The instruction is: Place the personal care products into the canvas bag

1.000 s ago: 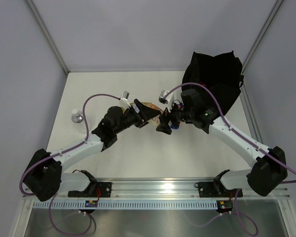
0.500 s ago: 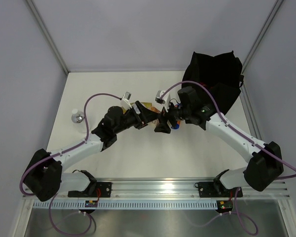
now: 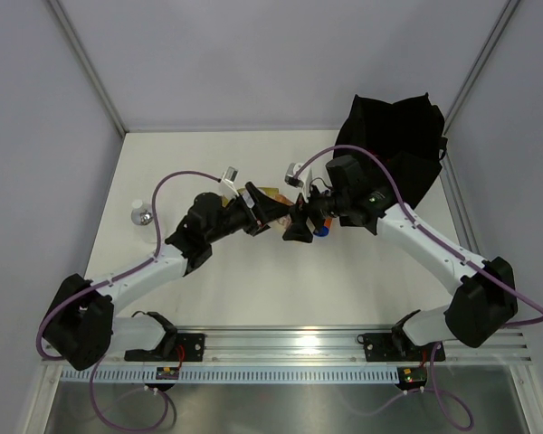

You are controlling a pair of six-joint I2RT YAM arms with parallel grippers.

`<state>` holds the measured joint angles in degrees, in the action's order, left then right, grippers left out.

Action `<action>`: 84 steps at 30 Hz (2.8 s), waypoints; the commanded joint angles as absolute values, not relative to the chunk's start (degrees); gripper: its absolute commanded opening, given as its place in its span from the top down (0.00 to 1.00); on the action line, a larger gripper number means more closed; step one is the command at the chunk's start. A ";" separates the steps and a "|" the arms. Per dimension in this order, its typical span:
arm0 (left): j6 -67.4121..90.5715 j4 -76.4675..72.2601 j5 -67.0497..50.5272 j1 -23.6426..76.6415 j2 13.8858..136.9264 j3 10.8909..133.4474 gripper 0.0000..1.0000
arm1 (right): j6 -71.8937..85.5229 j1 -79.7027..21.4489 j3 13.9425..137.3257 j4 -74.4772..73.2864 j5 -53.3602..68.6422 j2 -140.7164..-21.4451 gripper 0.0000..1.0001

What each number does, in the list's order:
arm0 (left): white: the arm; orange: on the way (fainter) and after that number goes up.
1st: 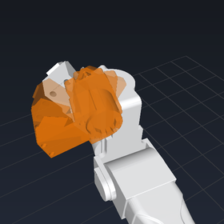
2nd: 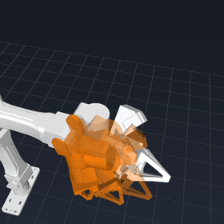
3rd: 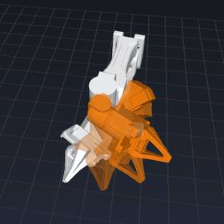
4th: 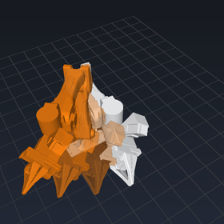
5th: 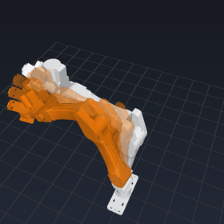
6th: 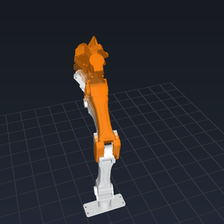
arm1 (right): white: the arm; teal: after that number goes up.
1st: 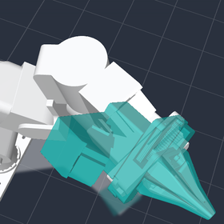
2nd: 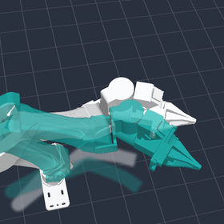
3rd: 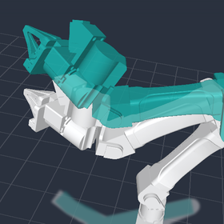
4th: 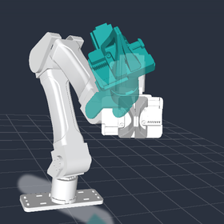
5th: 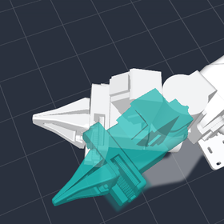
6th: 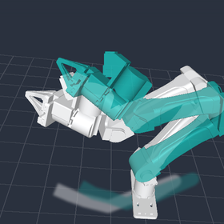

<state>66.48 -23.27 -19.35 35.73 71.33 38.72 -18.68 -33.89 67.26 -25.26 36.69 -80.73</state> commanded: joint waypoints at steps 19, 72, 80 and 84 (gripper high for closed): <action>39.83 6.58 -7.75 27.95 52.75 52.11 0.01 | -20.39 -23.04 74.16 -31.19 41.39 -69.79 1.00; 50.45 40.34 38.21 27.69 37.26 39.55 0.01 | -32.97 10.72 126.81 -55.46 31.55 -104.69 0.01; 47.30 37.54 45.52 26.99 47.27 42.53 0.01 | -28.66 10.72 127.89 -56.25 44.54 -93.99 0.01; 39.14 32.19 46.06 24.18 54.30 45.26 0.01 | -23.57 10.63 112.48 -49.24 55.97 -82.91 0.01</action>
